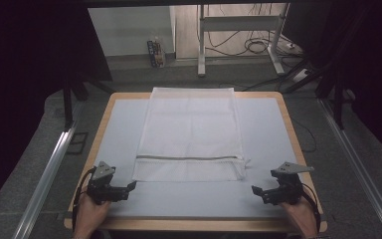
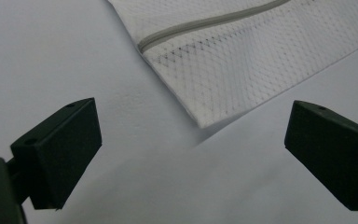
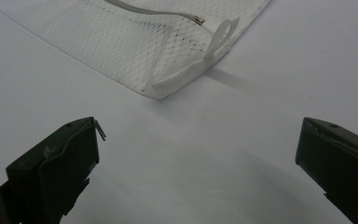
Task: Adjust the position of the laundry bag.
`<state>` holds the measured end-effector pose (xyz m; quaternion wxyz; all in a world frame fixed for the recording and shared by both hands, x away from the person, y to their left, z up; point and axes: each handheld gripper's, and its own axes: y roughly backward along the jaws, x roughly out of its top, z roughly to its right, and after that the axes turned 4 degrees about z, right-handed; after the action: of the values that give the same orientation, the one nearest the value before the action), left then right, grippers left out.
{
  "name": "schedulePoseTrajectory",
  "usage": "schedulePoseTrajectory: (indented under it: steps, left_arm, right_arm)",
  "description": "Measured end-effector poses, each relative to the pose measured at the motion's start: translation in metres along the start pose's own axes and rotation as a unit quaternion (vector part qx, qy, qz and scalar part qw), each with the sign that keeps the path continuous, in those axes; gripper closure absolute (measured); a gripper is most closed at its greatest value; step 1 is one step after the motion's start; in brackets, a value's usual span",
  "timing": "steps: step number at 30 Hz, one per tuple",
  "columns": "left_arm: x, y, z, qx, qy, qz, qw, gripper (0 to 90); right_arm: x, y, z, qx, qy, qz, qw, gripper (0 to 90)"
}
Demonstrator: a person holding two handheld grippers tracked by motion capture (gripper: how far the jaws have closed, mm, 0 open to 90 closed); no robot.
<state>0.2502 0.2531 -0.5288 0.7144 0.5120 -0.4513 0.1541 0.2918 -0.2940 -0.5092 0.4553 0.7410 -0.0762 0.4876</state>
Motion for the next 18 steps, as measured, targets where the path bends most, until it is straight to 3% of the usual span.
schedulePoseTrajectory:
  steps: [18]
  left_arm:
    - [0.0002, -0.0043, 0.002, -0.004, 0.003, -0.021, 0.9998, 3.8]
  right_arm:
    - [0.0, -0.0077, -0.0053, -0.023, 0.022, -0.009, 0.9994, 0.0]
